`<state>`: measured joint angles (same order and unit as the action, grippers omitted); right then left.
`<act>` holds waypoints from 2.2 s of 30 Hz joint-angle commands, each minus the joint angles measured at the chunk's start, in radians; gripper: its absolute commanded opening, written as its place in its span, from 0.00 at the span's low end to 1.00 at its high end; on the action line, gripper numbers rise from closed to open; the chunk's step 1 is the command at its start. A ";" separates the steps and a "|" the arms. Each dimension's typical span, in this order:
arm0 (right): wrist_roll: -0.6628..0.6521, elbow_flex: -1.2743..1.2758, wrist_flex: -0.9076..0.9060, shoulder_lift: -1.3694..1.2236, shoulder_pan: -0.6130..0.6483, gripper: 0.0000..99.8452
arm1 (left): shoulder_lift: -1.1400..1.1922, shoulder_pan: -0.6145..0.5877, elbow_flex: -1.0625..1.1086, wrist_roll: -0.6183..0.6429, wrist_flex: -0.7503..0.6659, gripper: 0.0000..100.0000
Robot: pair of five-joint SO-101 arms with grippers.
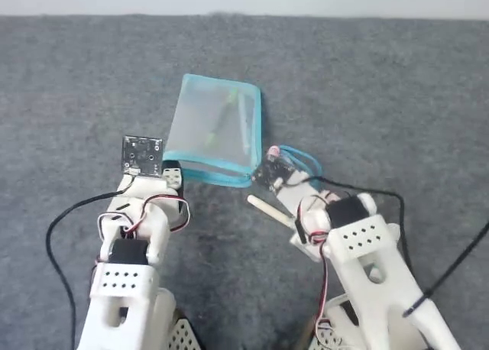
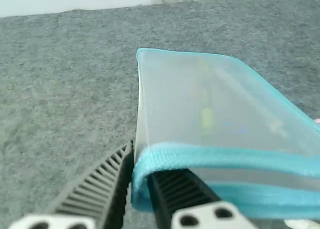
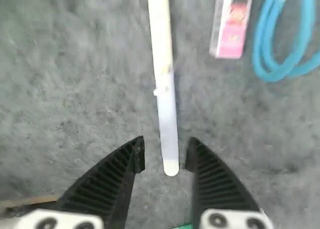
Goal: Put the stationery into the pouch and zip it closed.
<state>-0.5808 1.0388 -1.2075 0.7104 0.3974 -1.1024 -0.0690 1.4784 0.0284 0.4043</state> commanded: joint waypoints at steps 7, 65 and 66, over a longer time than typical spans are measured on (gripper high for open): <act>-0.037 0.084 0.099 0.038 -0.016 0.13 | -0.011 -0.003 -0.018 -0.009 -0.034 0.01; 0.244 0.189 0.226 -0.004 -0.779 0.16 | -0.009 -0.008 -0.005 -0.009 -0.029 0.01; 0.226 0.184 0.226 -0.035 -0.779 0.15 | -0.009 -0.008 -0.005 -0.009 -0.029 0.01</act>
<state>-0.3214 1.2352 -0.9989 0.7211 -0.3698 -1.1024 -0.0690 1.4784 0.0284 0.4043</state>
